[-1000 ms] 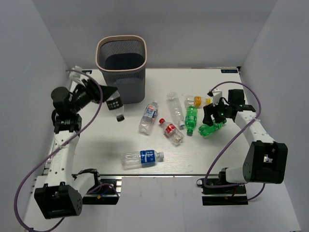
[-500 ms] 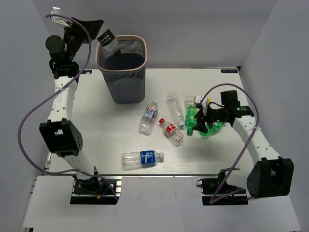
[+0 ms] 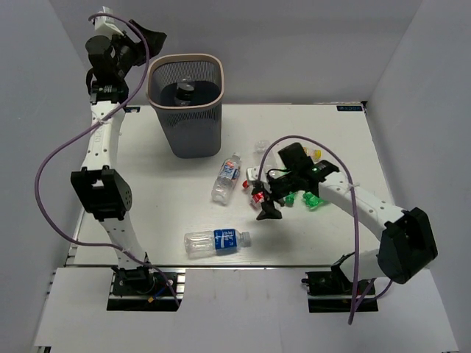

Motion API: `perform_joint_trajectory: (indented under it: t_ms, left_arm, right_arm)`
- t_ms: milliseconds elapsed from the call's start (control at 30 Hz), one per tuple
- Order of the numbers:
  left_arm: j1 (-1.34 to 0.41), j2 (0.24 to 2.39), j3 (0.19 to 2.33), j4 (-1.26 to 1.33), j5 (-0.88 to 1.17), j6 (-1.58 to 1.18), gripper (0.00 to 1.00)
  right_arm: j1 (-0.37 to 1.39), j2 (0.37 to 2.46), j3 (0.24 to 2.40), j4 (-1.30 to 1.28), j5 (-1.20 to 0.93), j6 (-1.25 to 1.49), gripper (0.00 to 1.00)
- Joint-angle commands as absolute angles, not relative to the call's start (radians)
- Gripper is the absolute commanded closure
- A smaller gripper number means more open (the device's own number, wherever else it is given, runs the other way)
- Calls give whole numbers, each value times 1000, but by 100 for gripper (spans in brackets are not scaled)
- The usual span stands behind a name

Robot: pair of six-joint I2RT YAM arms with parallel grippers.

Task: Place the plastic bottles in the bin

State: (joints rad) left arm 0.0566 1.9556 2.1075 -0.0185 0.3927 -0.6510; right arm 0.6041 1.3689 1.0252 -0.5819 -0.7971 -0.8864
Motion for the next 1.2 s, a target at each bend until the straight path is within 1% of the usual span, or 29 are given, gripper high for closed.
perform_joint_trajectory:
  t_ms: [0, 33, 67, 100, 167, 200, 267, 300, 367, 400, 433, 500, 567, 600, 767, 800, 833, 967, 1000, 1067, 1100, 1133, 1167]
  left_arm:
    - [46, 1709, 2055, -146, 351, -519, 1]
    - [32, 1642, 1913, -146, 360, -502, 1]
    - [32, 1502, 1832, -146, 383, -493, 1]
    - [22, 1432, 1680, -146, 405, -473, 1]
    - [11, 1314, 1564, -201, 454, -439, 1]
    - [11, 1214, 1478, -288, 472, -387, 1]
    - [0, 1128, 1404, -386, 494, -339, 1]
    - [0, 1086, 1331, -459, 503, -321, 1]
    - [0, 978, 1258, -523, 503, -293, 1]
    - [0, 912, 1188, -573, 494, -282, 1]
    - [0, 911, 1157, -596, 494, -282, 1]
    - [0, 826, 1077, -626, 470, -282, 1]
    - [0, 786, 1030, -649, 445, -282, 1]
    - [0, 763, 1029, -664, 445, -282, 1]
    - [0, 739, 996, -696, 416, -273, 1]
    - [0, 729, 983, -707, 407, -264, 1]
    - [0, 729, 983, -707, 407, -264, 1]
    - [0, 709, 962, -716, 407, -264, 1]
    - [0, 698, 950, -716, 407, -264, 1]
    - [0, 689, 939, -716, 407, -264, 1]
    - [0, 689, 939, -716, 407, -264, 1]
    - [0, 689, 930, -706, 407, -264, 1]
    - [0, 689, 930, -706, 407, -264, 1]
  right_arm:
    - [670, 1403, 1037, -499, -749, -900, 10]
    - [702, 1411, 1029, -489, -750, -917, 10]
    - [715, 1419, 1025, -486, -749, -919, 10]
    - [730, 1433, 1028, -480, -750, -923, 10]
    - [765, 1456, 1031, -485, -750, -931, 10]
    - [781, 1462, 1032, -480, -746, -931, 10]
    - [833, 1503, 1037, -468, -730, -916, 10]
    - [860, 1512, 1038, -451, -727, -907, 10]
    - [899, 1555, 1049, -420, -709, -870, 10]
    - [943, 1586, 1052, -408, -700, -835, 10]
    - [943, 1586, 1054, -397, -690, -821, 10]
    - [992, 1618, 1051, -364, -661, -772, 10]
    - [1035, 1638, 1034, -263, -617, -703, 10]
    - [1045, 1647, 1026, -236, -542, -665, 10]
    - [1101, 1727, 1025, -106, -362, -566, 10]
    - [1114, 1744, 1011, -66, -321, -549, 15]
    - [1115, 1749, 1011, -66, -321, -549, 15]
    - [1118, 1733, 960, -74, -318, -563, 32]
    - [1117, 1711, 957, -81, -346, -568, 44]
    - [1109, 1642, 948, -135, -351, -575, 56]
    - [1106, 1616, 951, -155, -365, -587, 66]
    - [1103, 1591, 959, -225, -367, -597, 69]
    - [1092, 1501, 965, -250, -374, -606, 71]
